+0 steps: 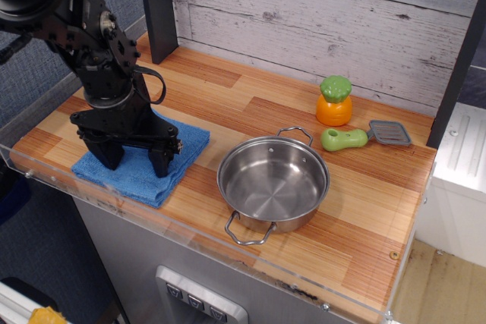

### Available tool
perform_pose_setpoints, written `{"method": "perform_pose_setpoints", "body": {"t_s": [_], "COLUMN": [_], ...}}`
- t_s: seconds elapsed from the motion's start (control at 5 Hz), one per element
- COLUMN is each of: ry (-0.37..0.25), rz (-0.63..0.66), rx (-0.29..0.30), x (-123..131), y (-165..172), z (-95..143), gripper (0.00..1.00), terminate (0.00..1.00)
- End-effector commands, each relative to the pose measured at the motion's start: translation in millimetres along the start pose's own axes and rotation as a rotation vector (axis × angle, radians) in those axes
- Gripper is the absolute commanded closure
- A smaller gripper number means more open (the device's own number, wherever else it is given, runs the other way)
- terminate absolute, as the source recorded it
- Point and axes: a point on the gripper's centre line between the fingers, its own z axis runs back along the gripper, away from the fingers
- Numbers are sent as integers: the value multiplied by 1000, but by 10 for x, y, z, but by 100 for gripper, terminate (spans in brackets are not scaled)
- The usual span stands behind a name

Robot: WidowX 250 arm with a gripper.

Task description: Place the blue cloth to the left of the metal pot.

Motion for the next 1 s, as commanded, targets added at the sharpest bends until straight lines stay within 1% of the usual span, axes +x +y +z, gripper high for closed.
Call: {"method": "perform_pose_setpoints", "body": {"t_s": [0.0,0.2,0.4,0.8], "ry": [138,101,64,0], "rz": [23,41,52,84], "rx": [-28,-55,-49,-62], "x": [-391,-293,-138,118], "y": [4,19,43,43], "z": [-88,28,209,530], "gripper": [0,0,0,0], "terminate": [0,0,0,0]}}
